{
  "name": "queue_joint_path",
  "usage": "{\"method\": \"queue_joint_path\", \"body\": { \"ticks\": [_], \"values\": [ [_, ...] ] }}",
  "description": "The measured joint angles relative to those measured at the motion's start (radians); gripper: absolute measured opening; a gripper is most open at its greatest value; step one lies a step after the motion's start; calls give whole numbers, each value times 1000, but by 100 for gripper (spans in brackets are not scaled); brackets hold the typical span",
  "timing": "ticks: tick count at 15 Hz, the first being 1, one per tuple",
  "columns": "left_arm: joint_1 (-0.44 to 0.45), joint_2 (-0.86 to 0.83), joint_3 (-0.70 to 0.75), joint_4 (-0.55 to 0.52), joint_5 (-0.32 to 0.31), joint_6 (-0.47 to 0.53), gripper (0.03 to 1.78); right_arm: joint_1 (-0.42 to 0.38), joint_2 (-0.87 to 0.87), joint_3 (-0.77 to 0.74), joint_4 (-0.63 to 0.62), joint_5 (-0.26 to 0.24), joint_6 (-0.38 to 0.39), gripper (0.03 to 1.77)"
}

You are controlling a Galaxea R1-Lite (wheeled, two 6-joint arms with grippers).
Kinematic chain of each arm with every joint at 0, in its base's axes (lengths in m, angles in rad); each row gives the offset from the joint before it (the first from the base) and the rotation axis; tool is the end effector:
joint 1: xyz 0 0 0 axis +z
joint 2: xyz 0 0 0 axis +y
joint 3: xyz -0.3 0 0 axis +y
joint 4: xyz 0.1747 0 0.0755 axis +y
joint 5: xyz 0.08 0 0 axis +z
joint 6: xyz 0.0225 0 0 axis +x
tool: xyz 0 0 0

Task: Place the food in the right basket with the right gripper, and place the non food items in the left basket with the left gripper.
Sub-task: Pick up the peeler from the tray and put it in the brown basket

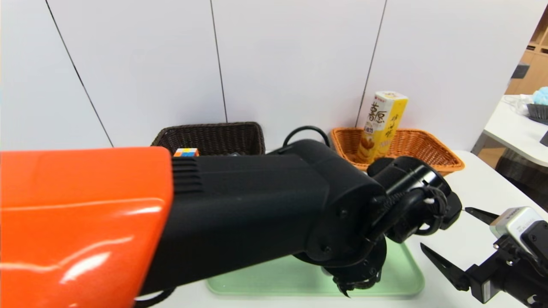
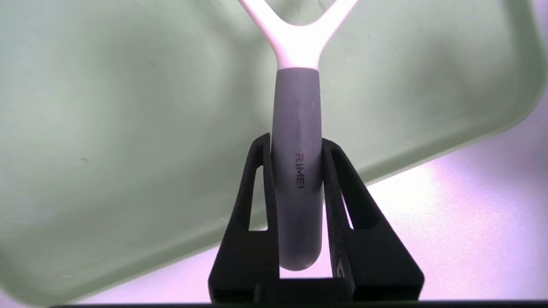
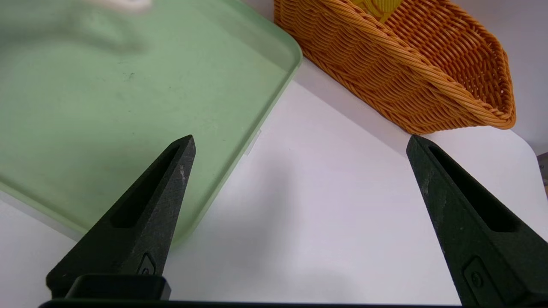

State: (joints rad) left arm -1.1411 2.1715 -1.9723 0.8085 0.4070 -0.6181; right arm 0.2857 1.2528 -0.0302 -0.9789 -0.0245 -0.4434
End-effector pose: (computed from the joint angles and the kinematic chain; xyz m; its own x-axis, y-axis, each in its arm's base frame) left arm 0.1787 -0.3686 0.2018 0.5641 -0.2807 -0.7765 0.4045 0.9138 -0.0365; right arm 0.1309 0.0379 0.1218 0.9377 0.2499 -0.2412 -0.3332 0.8433 -0.4217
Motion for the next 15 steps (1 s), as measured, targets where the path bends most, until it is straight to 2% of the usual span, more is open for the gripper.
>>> {"method": "queue_joint_path", "body": {
  "ticks": [6, 9, 15],
  "values": [
    [11, -97, 0, 1, 30, 62, 34, 1, -3, 6, 0, 0, 0, 170],
    [101, -140, 1, -23, 76, 185, 34, 1, -10, 8, 0, 0, 0, 170],
    [306, -212, 0, -83, 71, 380, 34, 1, -14, 13, 0, 2, 0, 170]
  ]
}}
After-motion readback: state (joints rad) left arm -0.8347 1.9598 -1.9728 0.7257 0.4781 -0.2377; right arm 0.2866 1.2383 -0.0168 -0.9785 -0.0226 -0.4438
